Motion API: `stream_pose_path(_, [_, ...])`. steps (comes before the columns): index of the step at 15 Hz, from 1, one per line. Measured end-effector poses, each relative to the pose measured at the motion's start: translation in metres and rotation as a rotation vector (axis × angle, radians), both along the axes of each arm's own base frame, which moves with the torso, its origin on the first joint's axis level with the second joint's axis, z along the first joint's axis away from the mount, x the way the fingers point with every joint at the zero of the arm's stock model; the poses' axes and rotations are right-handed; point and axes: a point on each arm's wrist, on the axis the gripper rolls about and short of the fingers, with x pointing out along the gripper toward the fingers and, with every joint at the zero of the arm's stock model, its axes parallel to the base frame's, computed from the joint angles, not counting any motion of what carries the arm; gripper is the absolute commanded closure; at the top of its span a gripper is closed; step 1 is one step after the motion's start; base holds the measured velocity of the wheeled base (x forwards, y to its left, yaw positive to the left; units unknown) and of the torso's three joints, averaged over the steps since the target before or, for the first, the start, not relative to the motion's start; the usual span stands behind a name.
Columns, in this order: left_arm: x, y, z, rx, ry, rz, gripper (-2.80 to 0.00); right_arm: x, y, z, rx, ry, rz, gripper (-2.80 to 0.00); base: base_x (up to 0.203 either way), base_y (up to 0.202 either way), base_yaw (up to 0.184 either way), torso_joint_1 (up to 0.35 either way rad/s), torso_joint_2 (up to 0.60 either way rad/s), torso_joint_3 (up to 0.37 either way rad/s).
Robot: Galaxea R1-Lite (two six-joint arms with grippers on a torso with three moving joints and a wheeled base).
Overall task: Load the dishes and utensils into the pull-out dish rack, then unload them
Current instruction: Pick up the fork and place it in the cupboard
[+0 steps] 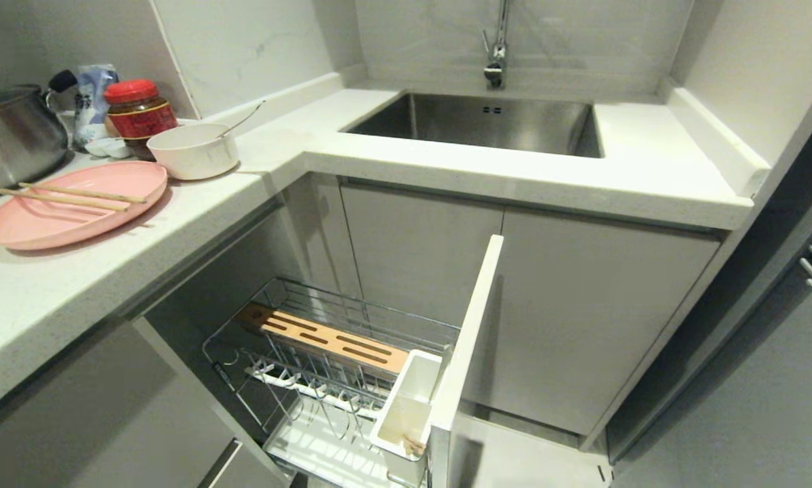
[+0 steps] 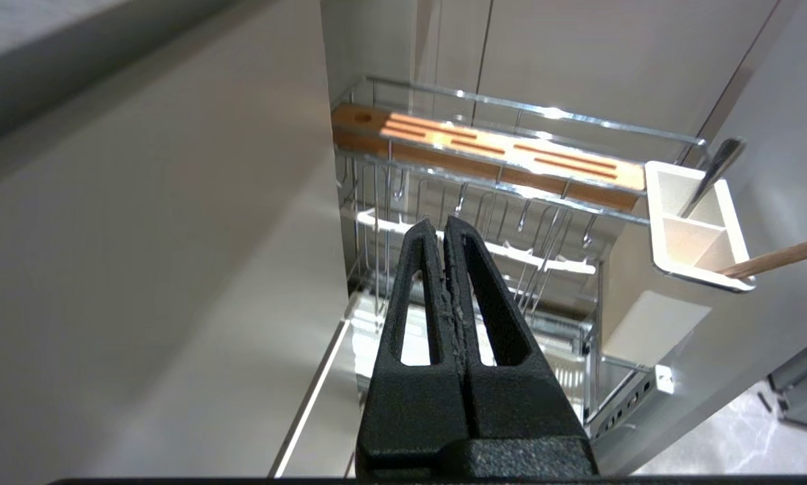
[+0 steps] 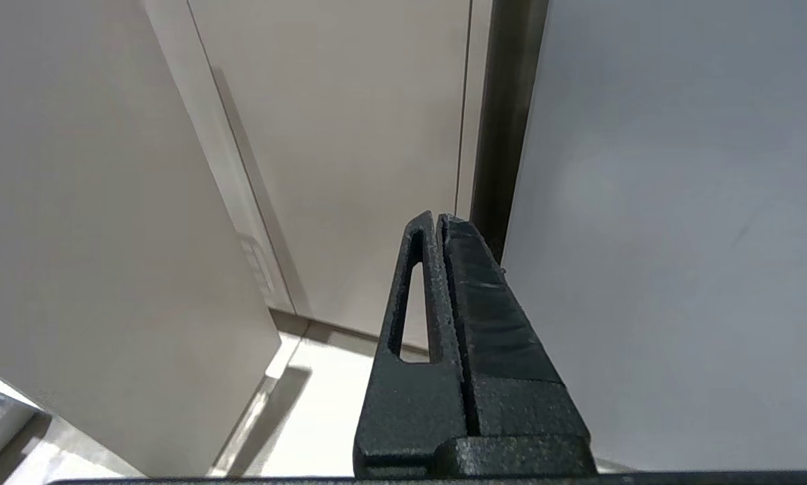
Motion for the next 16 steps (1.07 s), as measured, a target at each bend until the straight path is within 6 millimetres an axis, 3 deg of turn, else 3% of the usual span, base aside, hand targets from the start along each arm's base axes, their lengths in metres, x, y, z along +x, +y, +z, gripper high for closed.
stream_pose_path(4, [0.000, 0.000, 0.000, 0.001, 0.000, 0.000, 0.00, 0.000, 0.000, 0.000, 0.000, 0.000, 0.000, 0.00, 0.000, 0.000, 0.000, 0.007, 0.00, -0.174])
stream_pose_path(11, [0.000, 0.000, 0.001, 0.015, -0.006, 0.001, 0.00, 0.000, 0.000, 0.000, 0.000, 0.000, 0.000, 0.00, 0.000, 0.000, 0.000, 0.002, 0.00, -0.015])
stream_pose_path(14, [-0.002, 0.000, 0.016, 0.100, -0.134, 0.007, 0.00, 0.000, 0.000, 0.000, 0.000, 0.000, 0.000, 0.00, 0.000, 0.000, 0.000, 0.000, 0.00, 0.000])
stream_pose_path(16, [-0.014, -0.001, 0.046, 0.139, -0.249, -0.009, 0.00, 0.000, 0.000, 0.000, 0.000, 0.000, 0.000, 0.00, 0.000, 0.000, 0.000, 0.000, 0.00, 0.000])
